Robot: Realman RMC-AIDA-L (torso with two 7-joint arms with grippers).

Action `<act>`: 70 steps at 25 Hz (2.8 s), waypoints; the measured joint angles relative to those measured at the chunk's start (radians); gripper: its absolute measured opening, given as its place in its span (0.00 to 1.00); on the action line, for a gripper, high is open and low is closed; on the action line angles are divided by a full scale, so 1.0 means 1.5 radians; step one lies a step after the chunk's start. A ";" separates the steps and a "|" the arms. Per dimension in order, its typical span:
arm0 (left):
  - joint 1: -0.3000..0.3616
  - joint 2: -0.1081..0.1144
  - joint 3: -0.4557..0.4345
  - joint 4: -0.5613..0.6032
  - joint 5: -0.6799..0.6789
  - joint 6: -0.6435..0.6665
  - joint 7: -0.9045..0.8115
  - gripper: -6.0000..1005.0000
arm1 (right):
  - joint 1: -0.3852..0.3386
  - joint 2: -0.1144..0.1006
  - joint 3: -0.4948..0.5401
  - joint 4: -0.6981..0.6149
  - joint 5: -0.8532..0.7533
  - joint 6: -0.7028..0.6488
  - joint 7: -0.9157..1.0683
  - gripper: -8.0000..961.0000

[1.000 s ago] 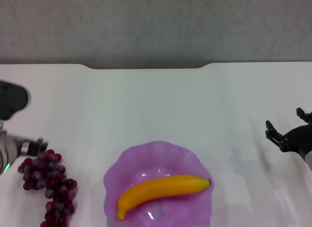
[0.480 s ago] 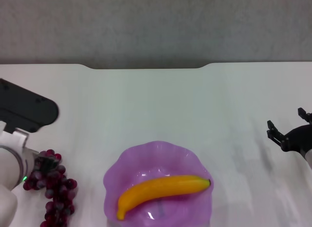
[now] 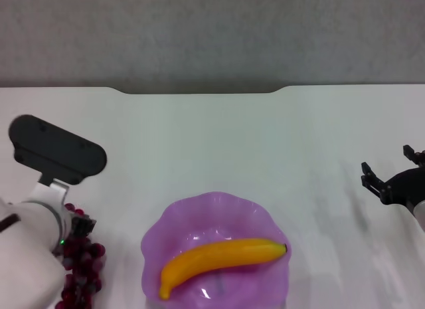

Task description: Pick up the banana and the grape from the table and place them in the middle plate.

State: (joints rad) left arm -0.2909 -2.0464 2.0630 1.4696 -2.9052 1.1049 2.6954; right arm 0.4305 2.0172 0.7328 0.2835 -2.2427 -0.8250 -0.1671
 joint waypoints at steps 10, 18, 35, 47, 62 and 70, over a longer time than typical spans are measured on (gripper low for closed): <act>-0.024 -0.001 0.009 -0.052 0.000 -0.047 -0.038 0.71 | 0.001 0.000 -0.001 -0.003 0.000 0.000 0.000 0.93; -0.041 0.000 0.003 -0.104 0.000 -0.091 -0.065 0.64 | 0.002 0.000 -0.003 -0.003 0.000 0.000 0.000 0.93; -0.069 0.003 -0.019 -0.184 0.002 -0.124 -0.094 0.46 | -0.001 0.000 -0.006 -0.003 0.000 -0.002 0.000 0.93; -0.053 0.002 -0.013 -0.191 0.052 -0.158 -0.125 0.33 | -0.002 0.000 -0.006 -0.003 0.000 -0.001 0.000 0.93; -0.074 0.003 0.002 -0.238 0.054 -0.160 -0.176 0.17 | -0.003 -0.001 -0.006 0.000 0.000 -0.001 0.000 0.93; -0.087 0.004 0.002 -0.238 0.016 -0.143 -0.145 0.22 | -0.003 -0.001 -0.006 0.002 0.000 -0.001 0.000 0.93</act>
State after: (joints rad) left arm -0.4211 -2.0402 2.0663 1.1129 -2.8810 0.8899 2.4784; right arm 0.4264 2.0156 0.7241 0.2862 -2.2426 -0.8268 -0.1672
